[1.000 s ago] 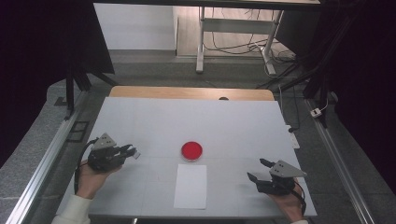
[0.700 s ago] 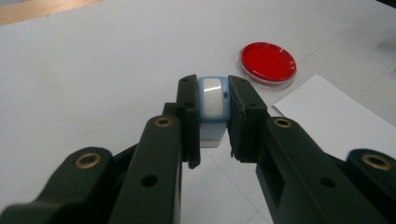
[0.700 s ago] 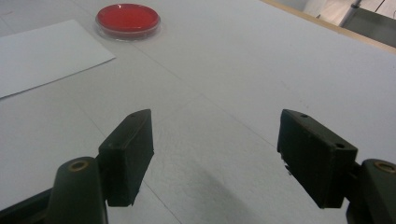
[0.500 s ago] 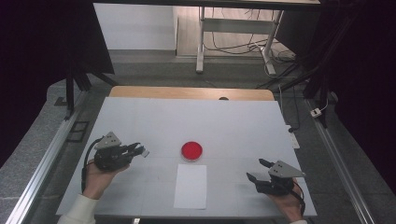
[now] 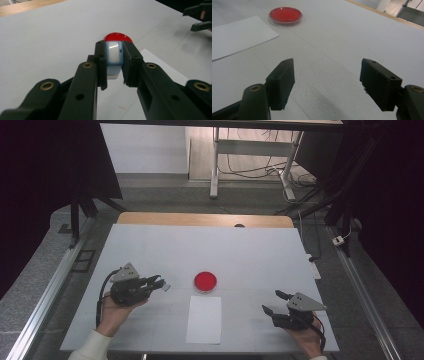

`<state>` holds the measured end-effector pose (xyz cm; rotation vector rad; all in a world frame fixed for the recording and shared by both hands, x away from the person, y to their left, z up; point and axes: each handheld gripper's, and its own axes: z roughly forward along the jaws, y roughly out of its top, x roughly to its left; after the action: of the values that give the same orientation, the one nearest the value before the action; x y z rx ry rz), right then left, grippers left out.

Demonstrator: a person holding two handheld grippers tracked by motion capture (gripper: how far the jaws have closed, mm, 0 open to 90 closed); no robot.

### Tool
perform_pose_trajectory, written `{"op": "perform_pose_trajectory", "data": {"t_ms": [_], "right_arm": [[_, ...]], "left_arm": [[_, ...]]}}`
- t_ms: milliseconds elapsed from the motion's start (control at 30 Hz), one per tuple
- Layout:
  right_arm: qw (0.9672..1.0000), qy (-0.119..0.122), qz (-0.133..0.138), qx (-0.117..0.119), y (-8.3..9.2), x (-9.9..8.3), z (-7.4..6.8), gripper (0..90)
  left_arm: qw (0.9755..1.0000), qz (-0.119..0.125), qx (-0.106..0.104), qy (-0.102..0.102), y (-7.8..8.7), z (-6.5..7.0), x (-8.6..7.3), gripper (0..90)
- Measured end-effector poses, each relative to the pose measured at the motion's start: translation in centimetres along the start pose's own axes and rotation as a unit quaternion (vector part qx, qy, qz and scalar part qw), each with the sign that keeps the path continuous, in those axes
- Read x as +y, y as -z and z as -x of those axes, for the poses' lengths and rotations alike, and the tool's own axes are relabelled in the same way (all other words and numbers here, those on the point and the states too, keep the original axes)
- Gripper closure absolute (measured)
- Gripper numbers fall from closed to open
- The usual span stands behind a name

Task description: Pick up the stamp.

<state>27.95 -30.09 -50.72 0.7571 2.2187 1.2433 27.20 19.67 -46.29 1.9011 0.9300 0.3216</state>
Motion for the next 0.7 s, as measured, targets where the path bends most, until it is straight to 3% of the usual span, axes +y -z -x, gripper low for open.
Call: {"op": "perform_pose_trajectory", "data": {"t_ms": [700], "right_arm": [[0.9998, 0.014, -0.010, 0.004, -0.3, 0.3, -0.9, 27.6]], "left_arm": [[0.9986, -0.011, -0.040, -0.034, -3.0, 3.5, 1.4, 75.1]]}}
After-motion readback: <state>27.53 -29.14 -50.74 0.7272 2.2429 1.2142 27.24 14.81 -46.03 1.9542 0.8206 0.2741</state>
